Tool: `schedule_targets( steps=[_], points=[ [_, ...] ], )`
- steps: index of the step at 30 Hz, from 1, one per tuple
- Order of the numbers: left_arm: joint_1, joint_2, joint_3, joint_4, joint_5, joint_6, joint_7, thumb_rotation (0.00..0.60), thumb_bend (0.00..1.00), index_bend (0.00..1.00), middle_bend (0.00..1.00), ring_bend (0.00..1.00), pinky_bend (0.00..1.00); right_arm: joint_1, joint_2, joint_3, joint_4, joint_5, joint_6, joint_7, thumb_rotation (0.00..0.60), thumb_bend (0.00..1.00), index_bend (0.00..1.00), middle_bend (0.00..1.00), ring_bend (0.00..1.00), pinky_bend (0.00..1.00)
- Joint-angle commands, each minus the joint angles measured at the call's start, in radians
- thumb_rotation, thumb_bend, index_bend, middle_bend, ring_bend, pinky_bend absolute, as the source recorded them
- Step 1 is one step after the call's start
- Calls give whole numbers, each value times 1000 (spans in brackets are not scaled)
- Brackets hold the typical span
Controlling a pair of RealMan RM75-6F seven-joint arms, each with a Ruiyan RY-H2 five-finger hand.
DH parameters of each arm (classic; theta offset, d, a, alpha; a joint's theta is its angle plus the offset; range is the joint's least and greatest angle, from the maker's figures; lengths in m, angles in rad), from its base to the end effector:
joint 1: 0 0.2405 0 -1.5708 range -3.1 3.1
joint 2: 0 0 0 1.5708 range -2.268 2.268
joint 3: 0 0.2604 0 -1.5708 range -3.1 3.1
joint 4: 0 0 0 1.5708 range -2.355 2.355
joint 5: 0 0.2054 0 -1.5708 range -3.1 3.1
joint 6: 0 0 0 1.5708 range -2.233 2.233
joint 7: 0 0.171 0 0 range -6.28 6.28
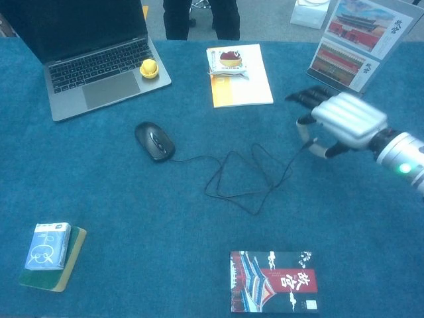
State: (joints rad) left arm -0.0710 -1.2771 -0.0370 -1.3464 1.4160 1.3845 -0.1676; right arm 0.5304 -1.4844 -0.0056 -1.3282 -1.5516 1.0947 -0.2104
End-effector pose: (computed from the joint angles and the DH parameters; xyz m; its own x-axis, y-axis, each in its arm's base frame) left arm -0.3740 0.2013 0.1288 0.3212 0.0955 0.9422 0.9361 0.1184 -0.3312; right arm -0.2292 -0.3088 -0.0055 0.6365 -0.1560 0.7554 -0.7079 -0.5070 0.4917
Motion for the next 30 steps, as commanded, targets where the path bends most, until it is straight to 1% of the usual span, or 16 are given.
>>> schedule_targets(
  steps=[1,7,13,17,21,30],
  points=[
    [-5,2,-3,-6,2,-2,7,600,0,449,413,439,556,-5,31,39,-27,-5,54,-15,600,310,653,70,0,39],
    [-15,11,-8,-28,10,2,30,600,0,449,413,439,556,-10,94,82,-104,-28,137,-71,600,310,656,70,0,39],
    [-25,17,-12,-46,16,1,45,600,0,449,413,439,556,-20,140,91,-172,-50,176,-117,600,309,660,70,0,39],
    [-36,20,-15,-54,23,-3,54,600,0,449,412,439,556,-23,155,94,-200,-61,189,-127,600,310,661,70,0,39],
    [-54,20,-21,-63,31,-12,68,600,0,449,412,439,556,-7,149,95,-210,-79,178,-114,600,310,661,70,0,39],
    [-72,17,-19,-68,25,-35,81,600,0,449,412,439,556,70,72,107,-190,-153,146,-46,600,309,661,70,0,39]
  ],
)
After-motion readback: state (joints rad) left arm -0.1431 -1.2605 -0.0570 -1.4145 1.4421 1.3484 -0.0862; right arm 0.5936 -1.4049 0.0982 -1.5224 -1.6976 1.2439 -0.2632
